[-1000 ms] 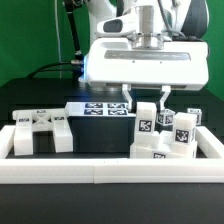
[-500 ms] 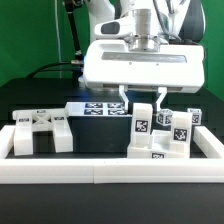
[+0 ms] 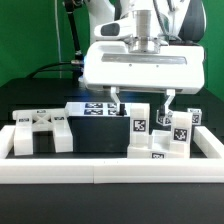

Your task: Assemble chair

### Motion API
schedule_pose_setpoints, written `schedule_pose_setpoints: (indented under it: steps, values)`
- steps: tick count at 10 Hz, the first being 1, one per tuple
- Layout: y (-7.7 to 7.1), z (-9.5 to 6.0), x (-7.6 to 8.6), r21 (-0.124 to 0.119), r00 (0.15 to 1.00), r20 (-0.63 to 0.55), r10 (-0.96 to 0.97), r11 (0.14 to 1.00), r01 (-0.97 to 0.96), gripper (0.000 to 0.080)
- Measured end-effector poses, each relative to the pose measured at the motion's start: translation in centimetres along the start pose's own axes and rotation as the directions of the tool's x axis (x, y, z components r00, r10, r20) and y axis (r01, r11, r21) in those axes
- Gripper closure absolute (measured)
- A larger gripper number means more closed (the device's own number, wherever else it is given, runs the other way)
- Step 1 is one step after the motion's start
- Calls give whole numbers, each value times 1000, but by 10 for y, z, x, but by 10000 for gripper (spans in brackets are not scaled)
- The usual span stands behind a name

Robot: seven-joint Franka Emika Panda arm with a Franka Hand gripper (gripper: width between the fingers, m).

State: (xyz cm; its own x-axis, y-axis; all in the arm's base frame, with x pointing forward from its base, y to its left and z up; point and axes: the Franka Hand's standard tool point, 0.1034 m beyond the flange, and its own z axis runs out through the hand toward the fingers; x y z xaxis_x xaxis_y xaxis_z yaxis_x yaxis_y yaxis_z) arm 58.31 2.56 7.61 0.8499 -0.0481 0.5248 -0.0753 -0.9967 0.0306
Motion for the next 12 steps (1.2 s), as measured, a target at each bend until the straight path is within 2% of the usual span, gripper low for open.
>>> schedule_pose_setpoints:
  steps: [1,2,5,7,9,10,12]
  values:
    - [0,-4,5,5,1000,20,-5,1000,5,165]
    - [2,-9,12,8,1000,15,-8,1000,8,154]
    - [7,-20,24,16,999,37,-8,1000,8,151]
    - [15,-25,32,18,998,54,-19,1000,18,151]
    - [12,-23,27,26,996,90,-22,999,20,151]
    - [9,-21,22,42,984,175,-21,999,14,151]
    - [6,-16,23,67,944,330,-23,998,1,151]
